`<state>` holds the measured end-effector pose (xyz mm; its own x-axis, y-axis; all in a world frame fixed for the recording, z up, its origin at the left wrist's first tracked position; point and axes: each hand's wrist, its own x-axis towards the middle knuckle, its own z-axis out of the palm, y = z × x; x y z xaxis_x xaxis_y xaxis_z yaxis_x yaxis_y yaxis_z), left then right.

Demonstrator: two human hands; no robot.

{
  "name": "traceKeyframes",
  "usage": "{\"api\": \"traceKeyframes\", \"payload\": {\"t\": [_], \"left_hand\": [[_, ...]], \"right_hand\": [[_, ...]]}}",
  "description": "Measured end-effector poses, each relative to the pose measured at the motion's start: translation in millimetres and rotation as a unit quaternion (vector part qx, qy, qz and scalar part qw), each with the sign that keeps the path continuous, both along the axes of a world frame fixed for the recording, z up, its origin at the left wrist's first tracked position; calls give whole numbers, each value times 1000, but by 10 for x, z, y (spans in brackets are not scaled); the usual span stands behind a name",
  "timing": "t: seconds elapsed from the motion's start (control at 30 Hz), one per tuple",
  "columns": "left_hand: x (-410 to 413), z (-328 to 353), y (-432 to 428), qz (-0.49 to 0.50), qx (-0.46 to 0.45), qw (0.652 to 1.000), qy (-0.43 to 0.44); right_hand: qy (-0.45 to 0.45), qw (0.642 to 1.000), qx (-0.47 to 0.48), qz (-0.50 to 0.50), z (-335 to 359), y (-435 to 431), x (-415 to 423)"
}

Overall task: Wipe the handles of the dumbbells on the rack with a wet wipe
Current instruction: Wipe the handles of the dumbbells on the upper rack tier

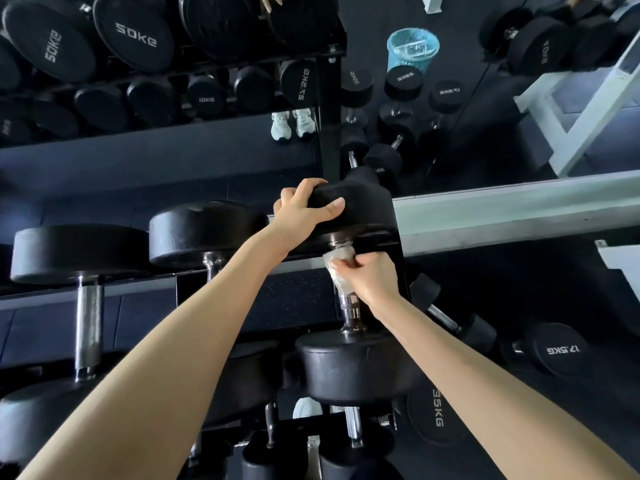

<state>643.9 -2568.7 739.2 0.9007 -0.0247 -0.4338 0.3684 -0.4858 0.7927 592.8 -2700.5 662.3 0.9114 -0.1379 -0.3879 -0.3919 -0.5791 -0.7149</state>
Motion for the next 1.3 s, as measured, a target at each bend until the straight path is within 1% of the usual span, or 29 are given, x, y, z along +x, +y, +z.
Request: {"api": "traceKeyframes", "payload": {"t": [0.07, 0.17, 0.23, 0.27, 0.37, 0.4, 0.43, 0.47, 0.53, 0.6, 0.7, 0.77, 0.87, 0.93, 0.97, 1.0, 1.03, 1.07, 1.1, 1.13, 1.2, 1.23, 1.27, 1.3], "left_hand": [[-2, 13, 9, -4, -5, 1000, 2], [-3, 14, 24, -9, -7, 1000, 3], [-3, 14, 21, -10, -7, 1000, -3], [-2, 11, 20, -10, -7, 1000, -6], [1, 2, 19, -11, -4, 1000, -15], [2, 0, 16, -10, -4, 1000, -18], [1, -4, 13, -8, -4, 1000, -20], [-2, -9, 12, -5, -5, 1000, -22], [-4, -11, 3, -2, -7, 1000, -26], [-4, -9, 1, -3, -6, 1000, -27], [-12, -9, 3, -5, -6, 1000, -26], [-8, -4, 1, -3, -8, 1000, -28], [-7, -15, 1, 0, -7, 1000, -28], [-2, -20, -4, 3, -5, 1000, -30], [-3, -24, -4, 6, -4, 999, -32], [-7, -28, -5, 8, -3, 999, -35], [-8, -31, -8, 9, -2, 999, -37], [-11, -32, -10, 8, -2, 999, -37], [-13, -31, -10, 7, -1, 999, -37], [-14, -33, -7, 6, -1, 999, -37], [-6, -39, 5, 3, -3, 999, -35], [-4, -41, 9, 2, -4, 999, -35], [-3, -39, 11, 1, -4, 999, -33], [-4, -38, 11, -1, -3, 999, -32]], "right_hand": [[41, 999, 22, 28, 35, -90, -86], [96, 993, 14, 70, 93, -190, -163], [123, 990, 21, 72, 115, -193, -179], [129, 989, 42, 53, 112, -178, -181], [136, 979, 138, -60, 111, -107, -197], [122, 979, 142, -77, 108, -67, -188], [101, 988, 101, -64, 104, -34, -181], [76, 996, 37, -38, 105, 2, -178], [15, 996, -85, 7, 172, 83, -175], [-22, 991, -127, 37, 246, 149, -152], [-66, 981, -177, 49, 272, 202, -34], [-70, 983, -168, 27, 205, 192, 52], [-43, 997, -59, -22, 63, 110, 95], [18, 993, 86, -75, 71, 44, 111], [62, 978, 172, -97, 101, 13, 127], [105, 955, 255, -110, 131, -24, 145], [137, 931, 317, -113, 148, -59, 162], [157, 912, 363, -111, 166, -79, 158], [162, 907, 375, -101, 171, -88, 151], [156, 917, 358, -86, 160, -84, 144], [116, 961, 248, -33, 144, -71, 114], [90, 977, 191, -8, 130, -75, 85], [73, 986, 150, 9, 111, -83, 46], [66, 989, 130, 24, 89, -105, -3]]}}
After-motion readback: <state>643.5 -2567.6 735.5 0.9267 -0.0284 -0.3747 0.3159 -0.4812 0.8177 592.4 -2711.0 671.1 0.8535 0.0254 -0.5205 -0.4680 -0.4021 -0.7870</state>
